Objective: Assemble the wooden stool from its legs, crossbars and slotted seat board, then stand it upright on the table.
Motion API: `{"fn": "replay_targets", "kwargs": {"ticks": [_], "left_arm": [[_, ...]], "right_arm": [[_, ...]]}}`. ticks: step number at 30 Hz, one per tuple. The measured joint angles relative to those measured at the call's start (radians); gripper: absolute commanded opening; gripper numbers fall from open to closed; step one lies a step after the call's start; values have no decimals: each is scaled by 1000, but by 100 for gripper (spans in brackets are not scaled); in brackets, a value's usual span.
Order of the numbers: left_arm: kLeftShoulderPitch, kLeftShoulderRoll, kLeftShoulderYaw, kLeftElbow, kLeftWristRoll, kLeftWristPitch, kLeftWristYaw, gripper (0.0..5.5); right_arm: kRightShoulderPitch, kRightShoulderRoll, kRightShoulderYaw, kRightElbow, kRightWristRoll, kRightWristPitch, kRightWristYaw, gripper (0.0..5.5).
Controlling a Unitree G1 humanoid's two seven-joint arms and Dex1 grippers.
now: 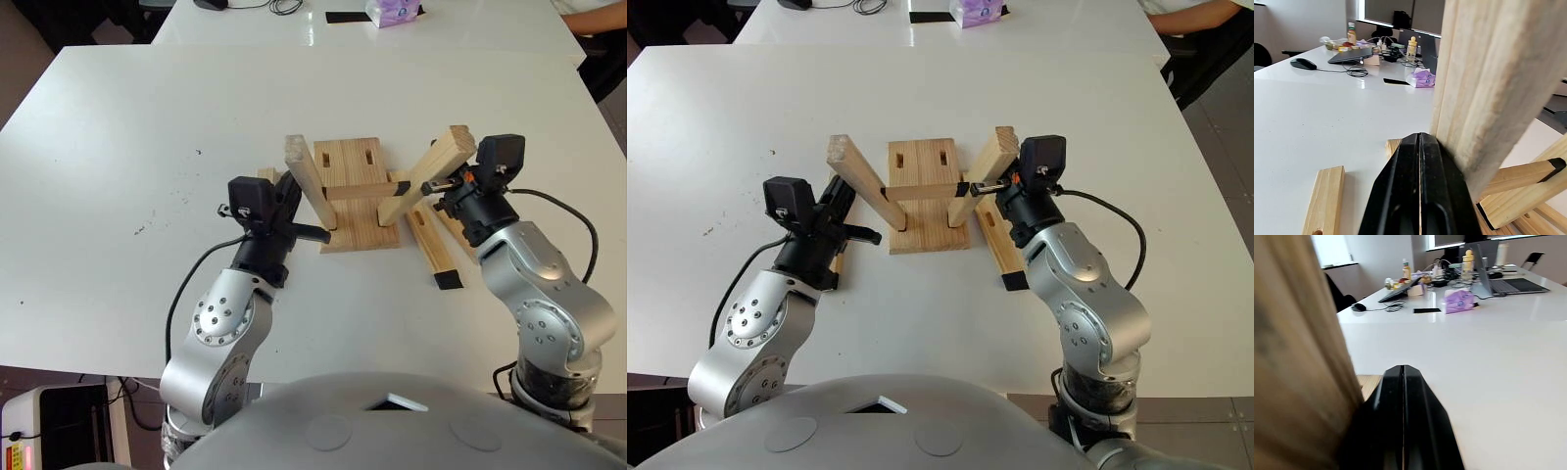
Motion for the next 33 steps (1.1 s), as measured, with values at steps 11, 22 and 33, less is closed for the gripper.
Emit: {"fn": "replay_targets", "kwargs": {"ticks": [11,22,33], "left_arm": [[-258,-11,433,109,-137,-79,21,3],[-795,191,520,99,-811,112,63,3],[-711,314,455,149,-906,105,49,3]], "right_arm": [[-237,-198,-267,357,31,-188,296,0],[-636,-179,-274,247,608,-27,320,0],[-526,-255,-258,198,709,-54,354,0]]}}
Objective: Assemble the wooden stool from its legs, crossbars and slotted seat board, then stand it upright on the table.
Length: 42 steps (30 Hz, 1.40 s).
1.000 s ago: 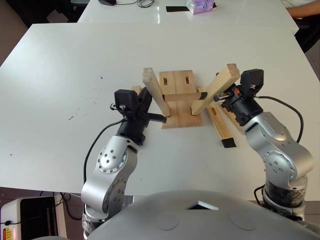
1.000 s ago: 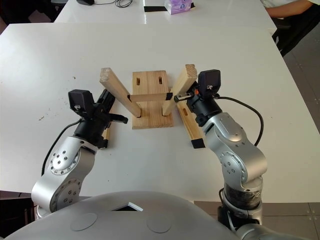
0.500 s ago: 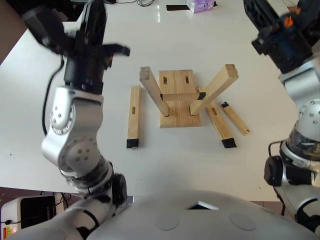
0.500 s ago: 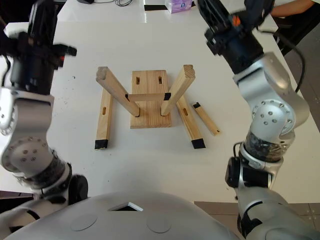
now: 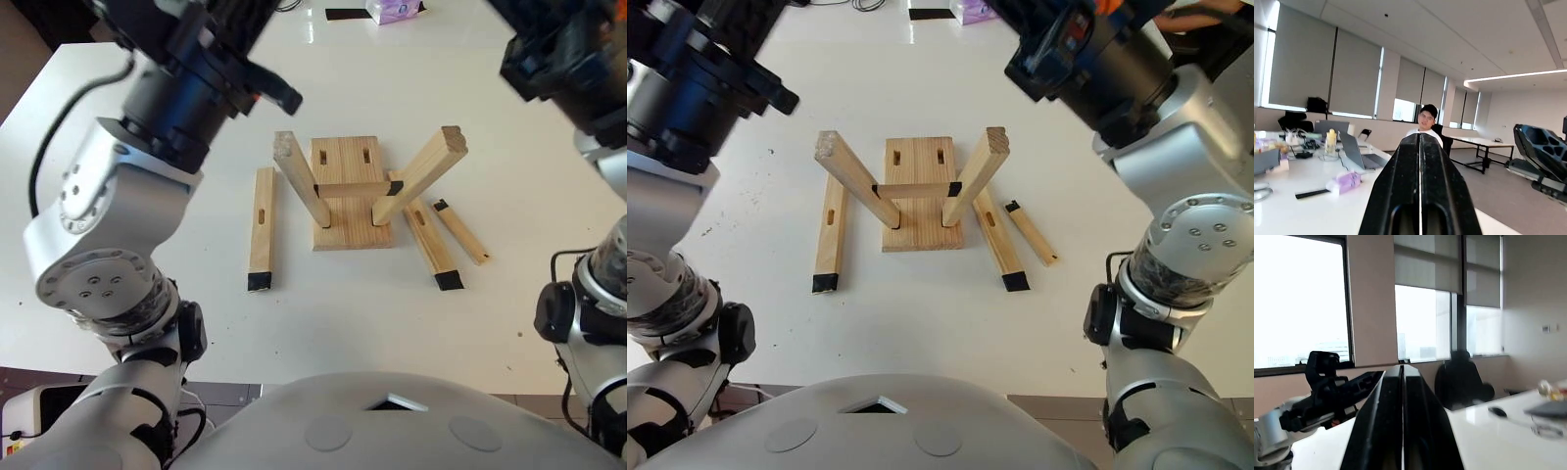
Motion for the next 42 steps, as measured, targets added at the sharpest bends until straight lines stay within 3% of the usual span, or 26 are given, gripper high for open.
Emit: {"fn": "replay_targets", "kwargs": {"ticks": [6,11,13,18,21,23,31,35,38,42], "left_arm": [[207,19,-189,84,282,-139,-158,3],[214,-7,-194,88,309,-179,-165,3],[201,-18,-153,90,252,-157,-132,3],[60,-18,77,119,-7,-207,31,3],[94,15,197,169,-130,-241,-19,3],[293,81,211,285,-71,-205,-182,3],[794,385,-69,324,348,-211,-754,3],[769,363,-201,253,407,-232,-818,3],[687,273,-317,198,435,-231,-806,3],[588,216,-344,252,505,-246,-769,3]], "right_arm": [[262,-13,175,29,-301,-176,147,0],[258,36,165,39,-271,-194,115,0],[239,56,132,51,-185,-165,74,0],[75,44,-65,160,57,-179,-67,0],[92,-38,-66,273,-73,-186,-18,0],[183,-83,42,362,-275,-209,70,0],[308,-40,339,531,-665,-371,257,0],[284,7,426,610,-715,-395,404,0],[246,5,478,692,-754,-416,554,0],[216,28,528,772,-800,-423,660,0]]}}
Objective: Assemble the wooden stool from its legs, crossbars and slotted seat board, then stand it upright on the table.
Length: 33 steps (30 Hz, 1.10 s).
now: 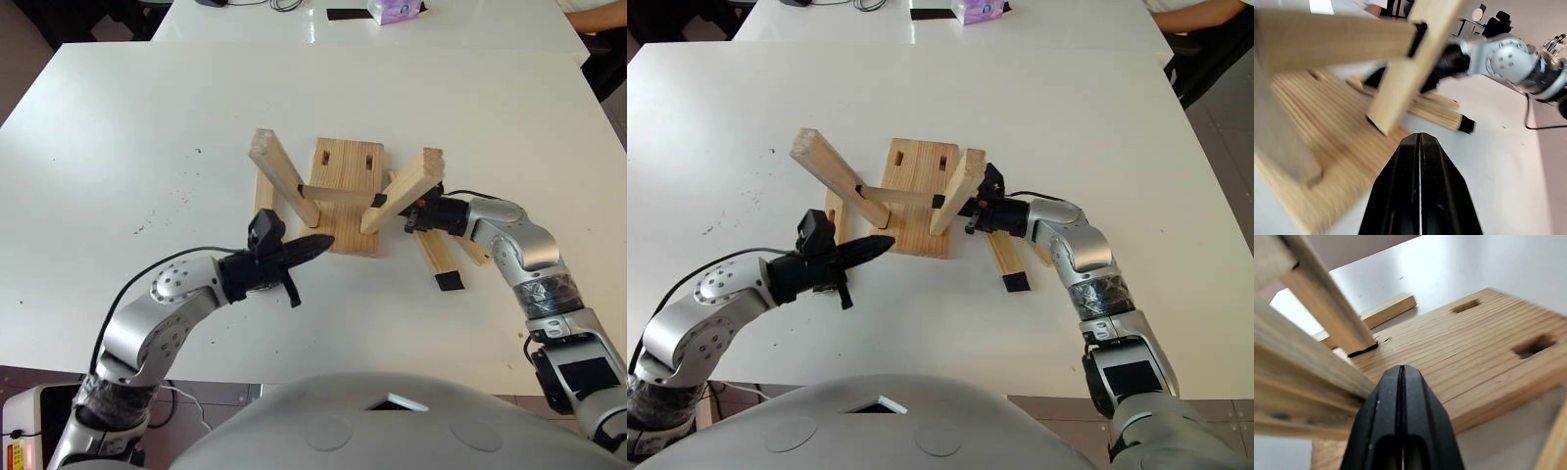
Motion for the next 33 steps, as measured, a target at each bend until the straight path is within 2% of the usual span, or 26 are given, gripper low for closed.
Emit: {"fn": "replay_targets", "kwargs": {"ticks": [8,16,23,33], "left_arm": [[-14,5,-45,132,182,-78,-12,3],[-53,-22,-20,213,263,-141,1,3],[-156,-41,-9,308,305,-177,-14,3],[-273,-61,-12,488,372,-251,-70,3]], "right_arm": [[0,106,51,55,-84,-16,12,0],[36,149,70,-6,-117,1,-9,0],[111,151,113,-136,-120,61,-19,0],[122,152,126,-212,-159,82,-58,0]]}}
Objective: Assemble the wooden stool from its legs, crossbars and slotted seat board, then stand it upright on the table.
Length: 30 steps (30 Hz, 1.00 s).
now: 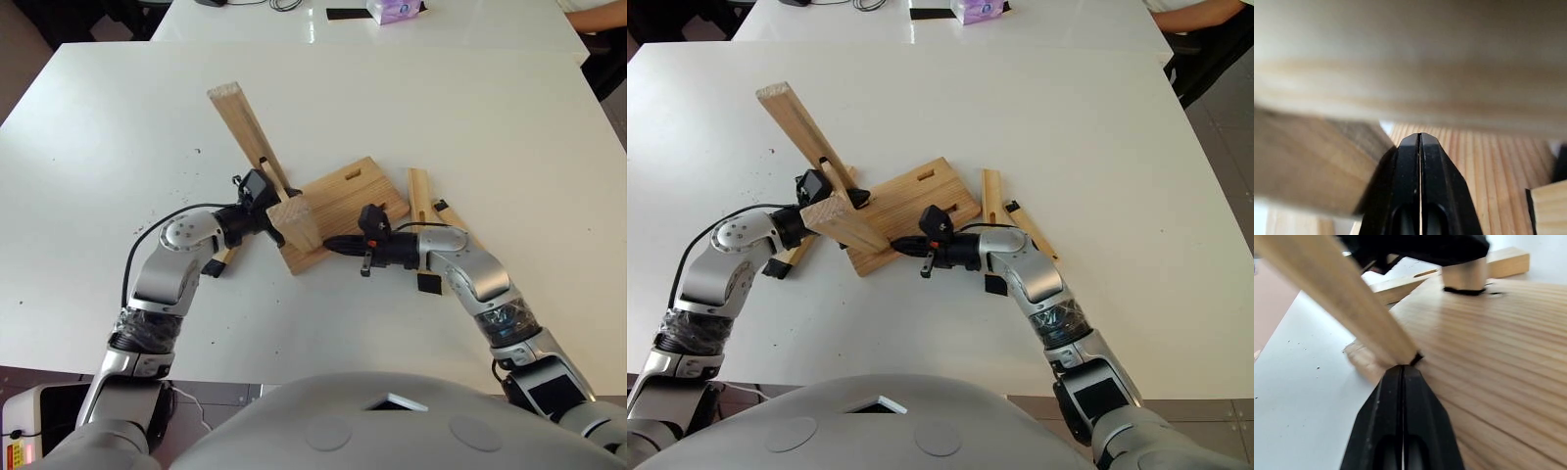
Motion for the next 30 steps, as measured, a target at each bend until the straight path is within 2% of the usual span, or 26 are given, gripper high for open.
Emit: {"fn": "replay_targets", "kwargs": {"ticks": [2,5,11,15,18,23,30], "left_arm": [[2,4,17,-1,-3,1,-9,3],[59,34,50,-58,-21,22,-25,3],[133,44,100,-186,-50,90,-7,3],[233,52,179,-363,-187,186,-12,3],[356,106,205,-500,-273,252,-63,3],[471,154,132,-575,-280,273,-108,3],[465,97,-8,-563,-179,265,-18,3]], "right_arm": [[-41,1,-42,-5,-1,-9,-31,0],[-203,-19,-121,82,-53,-90,-74,0],[-441,-36,-103,519,-237,-351,-120,0],[-565,-17,-105,870,-308,-489,-155,0],[-664,-6,-106,1097,-363,-563,-165,0],[-728,0,-92,1247,-437,-634,-154,0],[-768,31,-98,1295,-471,-670,-96,0]]}}
